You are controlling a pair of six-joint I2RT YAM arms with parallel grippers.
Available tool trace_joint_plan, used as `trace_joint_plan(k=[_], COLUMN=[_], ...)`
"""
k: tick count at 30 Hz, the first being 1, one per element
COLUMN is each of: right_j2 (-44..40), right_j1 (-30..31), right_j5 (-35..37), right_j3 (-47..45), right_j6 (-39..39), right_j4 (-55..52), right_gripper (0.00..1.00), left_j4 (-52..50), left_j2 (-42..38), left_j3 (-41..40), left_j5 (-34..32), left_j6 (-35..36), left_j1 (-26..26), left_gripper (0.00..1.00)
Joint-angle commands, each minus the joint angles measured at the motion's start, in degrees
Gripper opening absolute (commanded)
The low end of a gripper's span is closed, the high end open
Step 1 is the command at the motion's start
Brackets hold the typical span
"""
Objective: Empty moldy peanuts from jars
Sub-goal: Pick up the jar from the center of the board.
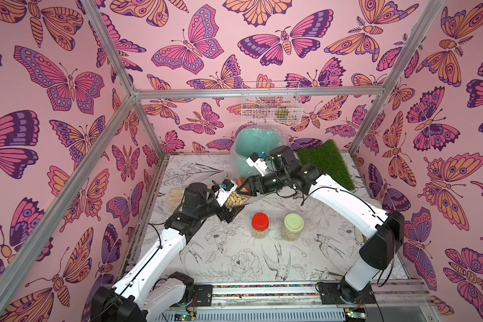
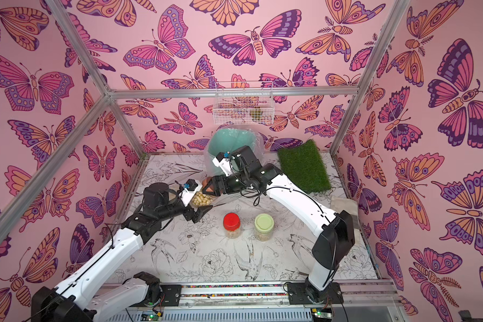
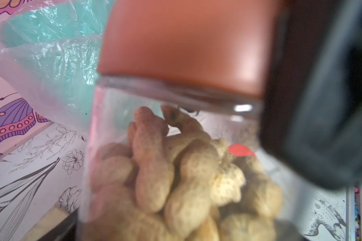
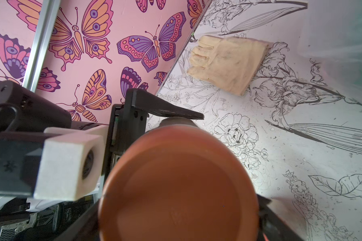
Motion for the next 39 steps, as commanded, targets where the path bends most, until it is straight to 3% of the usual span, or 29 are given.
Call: trace_joint_plan(k=[1,16,24,29,33,39], right_j2=[0.0,1.7,1.6,1.0,0.6,0.8], right_j1=[0.5,2.0,2.0,2.0,2.0,2.5], right_j5=[-3.2,-1.8,-2.2,-1.3,2.0,1.4], right_j3=[0.5,0.8,0.5,0.3,0.5,0.7], right_j6=[0.3,-1.8,-2.5,-3.3,-4.4,-4.3], right_j4=[3.0,1.1,0.2,-1.0,-2.3,-2.3], right_gripper=[0.0,0.0,0.0,0.0,0.0,0.0], left_j4=[4.5,6.8,10.1,10.8,10.7,10.7], left_j2=[0.2,-0.1,-1.1,-2.1,-2.9,-2.4], left_j3=[-1.2,-2.8,-4.4,-4.8,-5.1,-5.6], left_j5=[-0.1,-0.5,-1.9,-3.5,-3.7,-3.4], left_j6=[-2.7,-4.9,-7.8,-8.4,-8.0,-8.2], left_j1=[-0.1,-0.1,-0.1,-0.1,0.0,0.0], left_gripper=[0.92,0.95,0.83,1.0,1.0,1.0])
